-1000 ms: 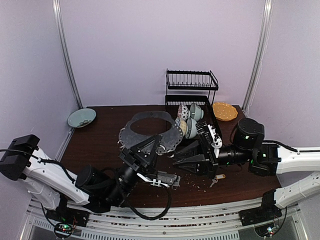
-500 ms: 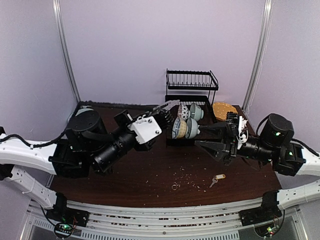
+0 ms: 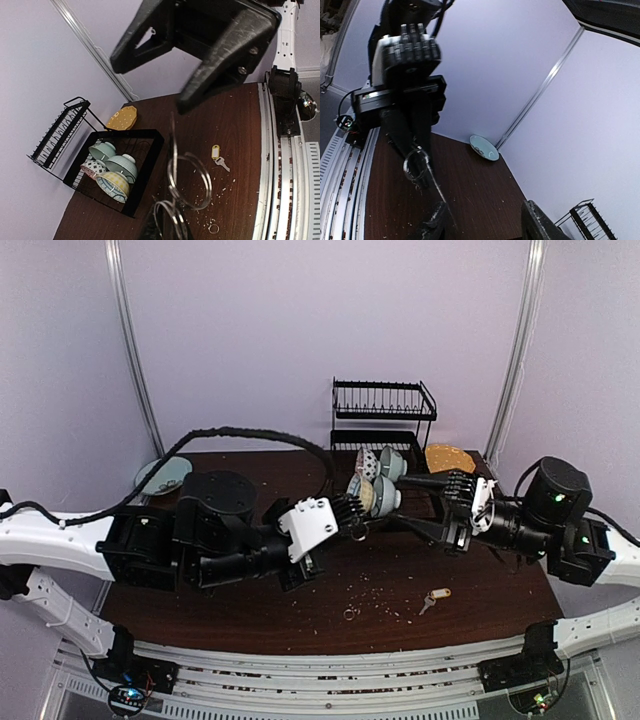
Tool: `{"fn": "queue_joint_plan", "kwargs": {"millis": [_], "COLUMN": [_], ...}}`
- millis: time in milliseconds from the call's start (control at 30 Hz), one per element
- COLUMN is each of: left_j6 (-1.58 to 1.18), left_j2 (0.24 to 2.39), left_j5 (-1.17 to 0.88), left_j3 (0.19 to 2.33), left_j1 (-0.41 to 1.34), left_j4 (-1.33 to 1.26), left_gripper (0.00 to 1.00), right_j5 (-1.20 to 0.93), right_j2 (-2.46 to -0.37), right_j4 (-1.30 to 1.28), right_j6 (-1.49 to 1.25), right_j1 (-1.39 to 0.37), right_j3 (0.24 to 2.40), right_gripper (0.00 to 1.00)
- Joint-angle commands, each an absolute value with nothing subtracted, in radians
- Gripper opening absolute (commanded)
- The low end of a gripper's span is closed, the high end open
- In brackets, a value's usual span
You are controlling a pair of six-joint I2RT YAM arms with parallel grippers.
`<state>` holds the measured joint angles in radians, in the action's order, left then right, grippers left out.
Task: Put the keys on the keyring
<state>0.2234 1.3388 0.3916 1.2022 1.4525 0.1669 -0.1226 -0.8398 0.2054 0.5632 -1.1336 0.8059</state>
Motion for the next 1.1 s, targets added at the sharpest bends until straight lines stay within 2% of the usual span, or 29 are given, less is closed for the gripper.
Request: {"fn": "queue_joint_plan", "kwargs": {"millis": [0, 200, 400, 500, 633, 767, 800, 900, 967, 1033, 1067], "left_j6": [0.169, 0.175, 0.189, 0.208, 0.223, 0.233, 0.234, 0.236, 0.237, 0.238, 0.24], "left_j2": [1.263, 1.244, 1.243, 1.24, 1.248, 1.255, 1.256, 1.258, 1.26, 1.263, 1.265], "left_j5": [0.324, 0.307, 0.237, 0.207, 0.188, 0.14, 0.133, 0.109, 0.105, 0.102, 0.101], "left_j3": [1.191, 1.162, 1.144, 1.131, 1.128, 1.129, 1.129, 1.13, 1.129, 1.128, 1.129], "left_j1": [1.443, 1.443, 1.443, 1.443, 1.443, 1.443, 1.443, 1.443, 1.443, 1.443, 1.443], "left_j4": [0.085, 0.076, 0.072, 0.073, 0.073, 0.054, 0.049, 0.046, 0.045, 0.044, 0.045], "left_gripper": [0.0, 0.0, 0.0, 0.0, 0.0, 0.0, 0.0, 0.0, 0.0, 0.0, 0.0], "right_j5": [-0.332, -0.37, -0.345, -0.372, -0.392, -0.405, -0.409, -0.42, -0.425, -0.448, -0.464], "right_j2": [-0.831, -0.935, -0.98, -0.96, -0.956, -0.972, -0.976, -0.987, -0.994, -1.002, -1.005], "right_j4": [-0.012, -0.162, -0.124, -0.092, -0.086, -0.088, -0.092, -0.098, -0.099, -0.099, -0.101], "right_j6": [0.596, 0.563, 0.53, 0.516, 0.488, 0.471, 0.471, 0.468, 0.465, 0.461, 0.46], "right_j1": [-1.135, -1.128, -1.13, -1.13, -1.128, -1.129, -1.129, -1.13, -1.129, -1.129, -1.13], "right_j3": [0.883, 0.994, 1.009, 0.979, 0.964, 0.966, 0.967, 0.972, 0.973, 0.974, 0.973], "right_gripper": [0.53, 0.54, 0.43, 0.31, 0.25, 0.14, 0.13, 0.2, 0.19, 0.1, 0.01]}}
